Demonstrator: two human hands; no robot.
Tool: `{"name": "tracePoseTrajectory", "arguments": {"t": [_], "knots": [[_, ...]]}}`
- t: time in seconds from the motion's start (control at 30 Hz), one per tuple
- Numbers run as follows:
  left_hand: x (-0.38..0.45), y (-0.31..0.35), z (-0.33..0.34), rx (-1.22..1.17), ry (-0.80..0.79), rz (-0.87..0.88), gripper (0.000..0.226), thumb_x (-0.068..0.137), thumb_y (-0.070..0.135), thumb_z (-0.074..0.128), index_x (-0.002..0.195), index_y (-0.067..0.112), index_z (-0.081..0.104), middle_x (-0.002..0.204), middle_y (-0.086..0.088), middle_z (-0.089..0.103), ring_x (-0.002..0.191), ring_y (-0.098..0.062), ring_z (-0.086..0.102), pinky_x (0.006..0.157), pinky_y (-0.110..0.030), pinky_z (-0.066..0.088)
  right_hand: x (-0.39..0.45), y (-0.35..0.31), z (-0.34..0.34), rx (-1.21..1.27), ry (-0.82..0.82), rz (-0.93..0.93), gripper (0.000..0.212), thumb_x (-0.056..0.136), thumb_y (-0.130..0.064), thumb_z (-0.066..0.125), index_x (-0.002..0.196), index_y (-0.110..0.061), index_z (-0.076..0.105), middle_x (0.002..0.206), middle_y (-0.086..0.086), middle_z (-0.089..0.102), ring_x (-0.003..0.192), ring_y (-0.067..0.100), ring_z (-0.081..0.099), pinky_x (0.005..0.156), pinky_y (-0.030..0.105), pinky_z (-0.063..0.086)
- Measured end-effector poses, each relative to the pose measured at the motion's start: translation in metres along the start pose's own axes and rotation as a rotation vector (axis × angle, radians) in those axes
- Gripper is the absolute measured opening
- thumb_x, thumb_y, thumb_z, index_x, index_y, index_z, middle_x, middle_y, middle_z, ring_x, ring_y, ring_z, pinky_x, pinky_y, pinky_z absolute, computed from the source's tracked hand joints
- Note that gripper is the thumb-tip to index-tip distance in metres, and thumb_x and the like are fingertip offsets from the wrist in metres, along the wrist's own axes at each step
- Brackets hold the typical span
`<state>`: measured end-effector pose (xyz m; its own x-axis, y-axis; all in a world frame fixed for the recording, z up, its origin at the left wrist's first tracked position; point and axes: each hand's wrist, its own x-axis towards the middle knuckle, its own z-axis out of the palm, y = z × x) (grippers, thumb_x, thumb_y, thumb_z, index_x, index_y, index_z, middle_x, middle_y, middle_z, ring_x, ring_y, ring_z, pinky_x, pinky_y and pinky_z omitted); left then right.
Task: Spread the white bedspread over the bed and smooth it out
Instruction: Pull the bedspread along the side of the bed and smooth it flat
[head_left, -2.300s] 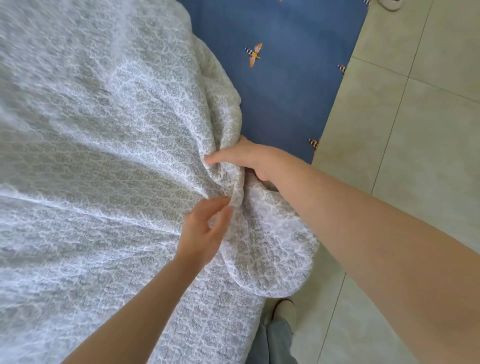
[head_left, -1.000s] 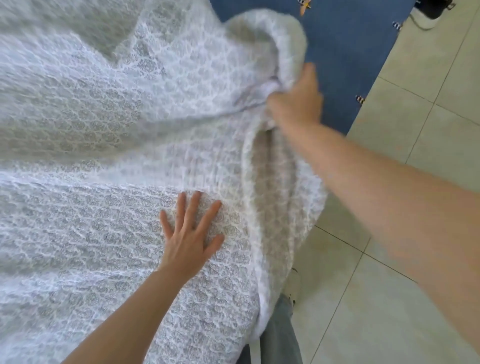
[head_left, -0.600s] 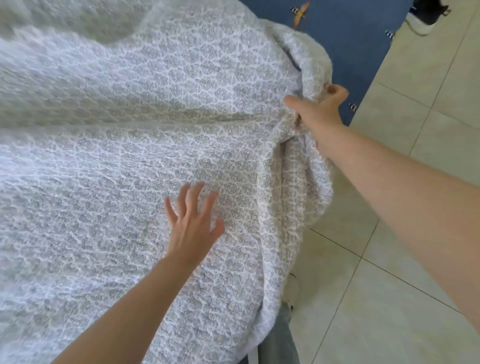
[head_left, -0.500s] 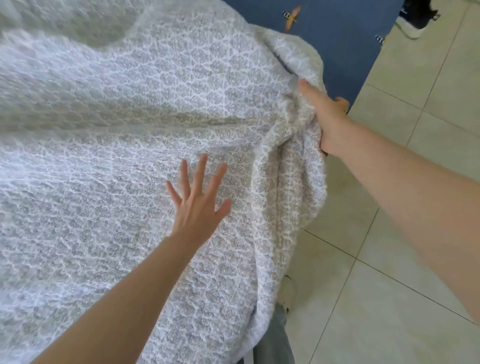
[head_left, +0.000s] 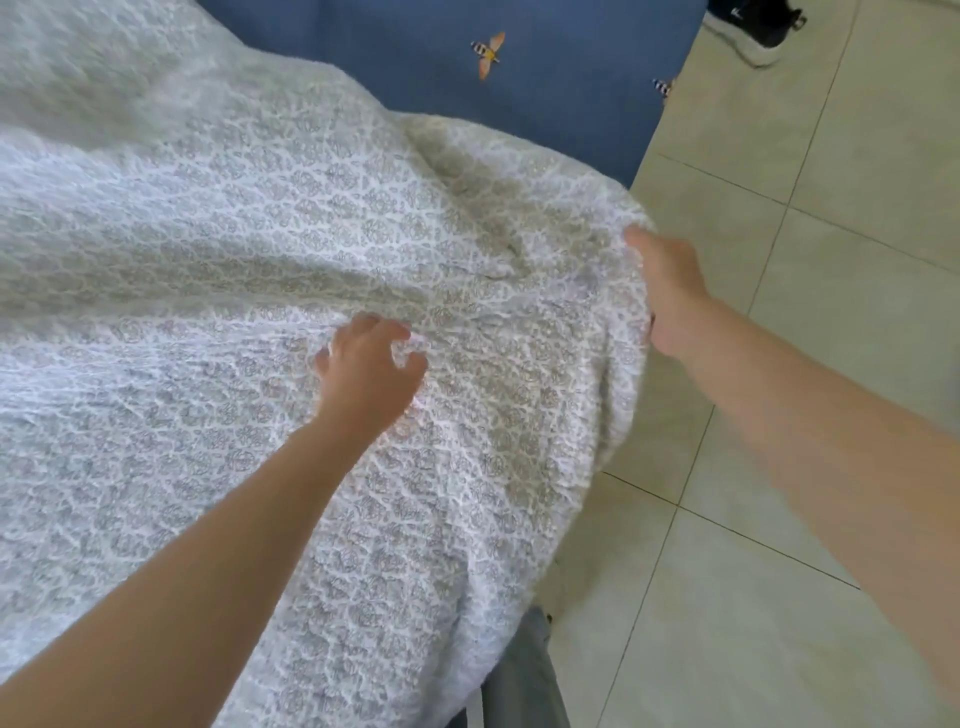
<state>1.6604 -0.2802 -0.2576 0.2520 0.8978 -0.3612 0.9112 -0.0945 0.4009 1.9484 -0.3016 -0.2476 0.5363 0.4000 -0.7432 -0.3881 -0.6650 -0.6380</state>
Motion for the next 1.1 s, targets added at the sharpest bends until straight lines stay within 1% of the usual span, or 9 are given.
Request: {"name": "tracePoseTrajectory", "arguments": {"t": [0.07, 0.17, 0.4, 0.57, 0.67, 0.8, 0.87, 0.97, 1.1], "knots": [[0.001, 0.029, -0.007, -0.162, 0.095, 0.089, 0.022, 0.096, 0.025, 0.059, 0.113, 0.013, 0.065, 0.11, -0.001, 0.065, 0.102, -0.015, 0.061, 0.094, -0.034, 0.05, 0.007, -0.001, 0.0, 0.149, -0.065, 0.247, 0.068, 0.078, -0.065, 0.047, 0.124, -0.016, 0.06, 0.113, 0.013, 0.07, 0.096, 0.033, 0.07, 0.083, 0.052, 0.055], [0.007, 0.072, -0.014, -0.408, 0.048, 0.039, 0.023, 0.097, 0.034, 0.058, 0.106, 0.014, 0.065, 0.091, 0.007, 0.065, 0.08, -0.006, 0.06, 0.074, -0.022, 0.05, 0.009, 0.002, -0.017, 0.103, -0.288, 0.395, 0.058, 0.098, -0.044, 0.027, 0.121, -0.008, 0.066, 0.121, 0.019, 0.067, 0.105, 0.036, 0.067, 0.093, 0.058, 0.049], [0.025, 0.128, -0.029, -0.869, -0.294, -0.457, 0.104, 0.062, 0.082, 0.066, 0.138, 0.014, 0.045, 0.131, -0.004, 0.055, 0.118, -0.028, 0.054, 0.099, -0.055, 0.047, -0.06, 0.001, 0.005, -0.457, -0.823, -0.127, 0.03, 0.097, -0.034, 0.057, 0.126, -0.032, 0.053, 0.116, -0.009, 0.064, 0.101, 0.01, 0.064, 0.085, 0.031, 0.056], [0.029, 0.111, -0.03, -0.815, -0.083, -0.508, 0.024, 0.082, 0.032, 0.078, 0.091, 0.014, 0.064, 0.096, -0.005, 0.072, 0.093, -0.021, 0.067, 0.094, -0.043, 0.055, -0.069, -0.019, -0.017, -0.636, -0.701, -0.328, 0.035, 0.1, -0.044, 0.046, 0.131, -0.031, 0.057, 0.119, -0.009, 0.065, 0.105, 0.008, 0.062, 0.09, 0.025, 0.048], [0.029, 0.105, -0.022, -0.814, -0.059, -0.471, 0.023, 0.085, 0.03, 0.076, 0.093, 0.012, 0.064, 0.097, -0.005, 0.071, 0.094, -0.023, 0.069, 0.092, -0.042, 0.056, -0.054, -0.02, -0.046, -0.57, -0.481, -0.393, 0.024, 0.103, -0.032, 0.044, 0.118, -0.028, 0.061, 0.088, -0.01, 0.066, 0.079, 0.008, 0.062, 0.066, 0.017, 0.044], [0.029, 0.097, -0.011, -0.818, -0.019, -0.442, 0.029, 0.085, 0.031, 0.075, 0.095, 0.005, 0.065, 0.088, -0.007, 0.067, 0.086, -0.024, 0.063, 0.088, -0.042, 0.055, -0.018, -0.007, -0.082, -0.332, -0.033, -0.354, 0.031, 0.104, -0.025, 0.042, 0.129, -0.016, 0.057, 0.11, -0.002, 0.06, 0.104, 0.022, 0.061, 0.075, 0.021, 0.044], [0.028, 0.09, -0.007, -0.795, -0.046, -0.415, 0.035, 0.084, 0.032, 0.075, 0.097, 0.002, 0.064, 0.088, -0.01, 0.064, 0.083, -0.024, 0.06, 0.083, -0.041, 0.054, 0.004, 0.004, -0.102, -0.328, 0.143, -0.364, 0.031, 0.104, -0.025, 0.041, 0.125, -0.011, 0.059, 0.105, 0.006, 0.062, 0.09, 0.024, 0.063, 0.07, 0.027, 0.045], [0.025, 0.094, 0.0, -0.702, -0.075, -0.34, 0.03, 0.088, 0.032, 0.072, 0.095, 0.005, 0.061, 0.083, -0.009, 0.061, 0.076, -0.022, 0.056, 0.073, -0.036, 0.051, 0.026, 0.026, -0.112, -0.626, 0.213, -0.282, 0.028, 0.102, -0.026, 0.042, 0.108, -0.006, 0.061, 0.09, 0.009, 0.061, 0.074, 0.025, 0.06, 0.059, 0.028, 0.044], [0.025, 0.087, -0.001, -0.633, -0.165, -0.313, 0.034, 0.086, 0.024, 0.072, 0.105, 0.0, 0.059, 0.087, -0.012, 0.058, 0.079, -0.022, 0.052, 0.073, -0.035, 0.046, 0.016, 0.023, -0.087, -1.392, -0.091, 0.108, 0.019, 0.097, -0.007, 0.047, 0.079, -0.002, 0.052, 0.071, 0.006, 0.046, 0.058, 0.018, 0.046, 0.057, 0.029, 0.04]]}}
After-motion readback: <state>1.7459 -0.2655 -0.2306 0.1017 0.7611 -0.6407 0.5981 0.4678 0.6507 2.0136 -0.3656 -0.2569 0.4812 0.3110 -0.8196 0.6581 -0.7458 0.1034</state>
